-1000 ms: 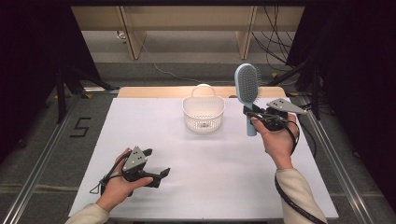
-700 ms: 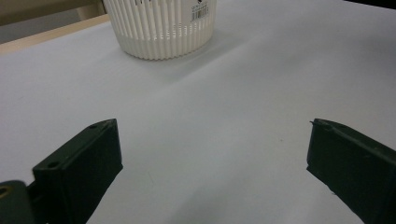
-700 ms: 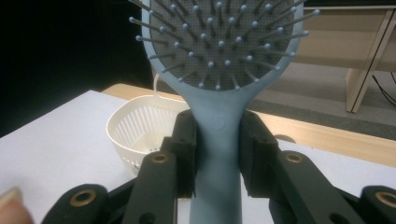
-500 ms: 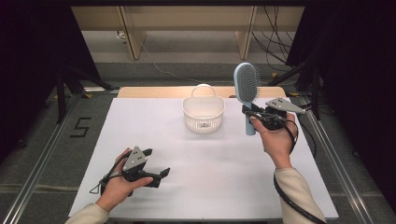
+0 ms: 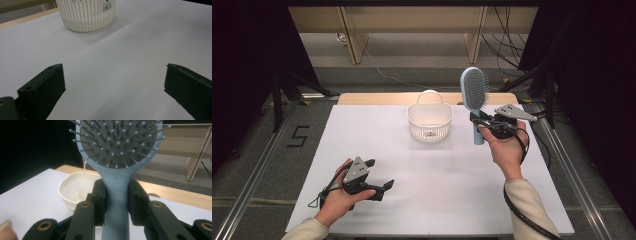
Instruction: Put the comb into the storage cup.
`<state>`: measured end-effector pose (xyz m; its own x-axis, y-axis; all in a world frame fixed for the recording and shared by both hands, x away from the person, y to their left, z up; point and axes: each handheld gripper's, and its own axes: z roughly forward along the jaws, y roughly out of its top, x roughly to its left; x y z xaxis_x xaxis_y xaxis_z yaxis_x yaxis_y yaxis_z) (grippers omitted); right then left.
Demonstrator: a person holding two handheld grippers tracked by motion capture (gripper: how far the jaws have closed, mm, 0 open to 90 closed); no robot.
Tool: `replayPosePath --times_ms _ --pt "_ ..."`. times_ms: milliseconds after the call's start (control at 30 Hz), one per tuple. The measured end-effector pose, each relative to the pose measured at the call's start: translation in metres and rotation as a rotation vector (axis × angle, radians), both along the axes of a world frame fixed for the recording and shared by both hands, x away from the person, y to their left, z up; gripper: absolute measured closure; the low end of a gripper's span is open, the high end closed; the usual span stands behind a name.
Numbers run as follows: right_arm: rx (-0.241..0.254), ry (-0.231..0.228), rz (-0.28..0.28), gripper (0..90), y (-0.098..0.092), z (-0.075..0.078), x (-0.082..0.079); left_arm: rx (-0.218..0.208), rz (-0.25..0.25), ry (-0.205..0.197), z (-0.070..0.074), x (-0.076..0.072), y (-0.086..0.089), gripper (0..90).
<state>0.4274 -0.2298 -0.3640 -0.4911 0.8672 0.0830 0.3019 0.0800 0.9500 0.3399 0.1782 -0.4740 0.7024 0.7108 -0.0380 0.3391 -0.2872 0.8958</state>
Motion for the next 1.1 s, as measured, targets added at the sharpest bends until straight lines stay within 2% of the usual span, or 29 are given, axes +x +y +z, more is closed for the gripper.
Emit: replayPosePath --times_ms 1100 --pt "0.002 -0.004 0.003 70.5 0.0057 -0.0005 0.0047 -0.001 0.000 0.002 0.0001 0.0000 0.0001 2.5"
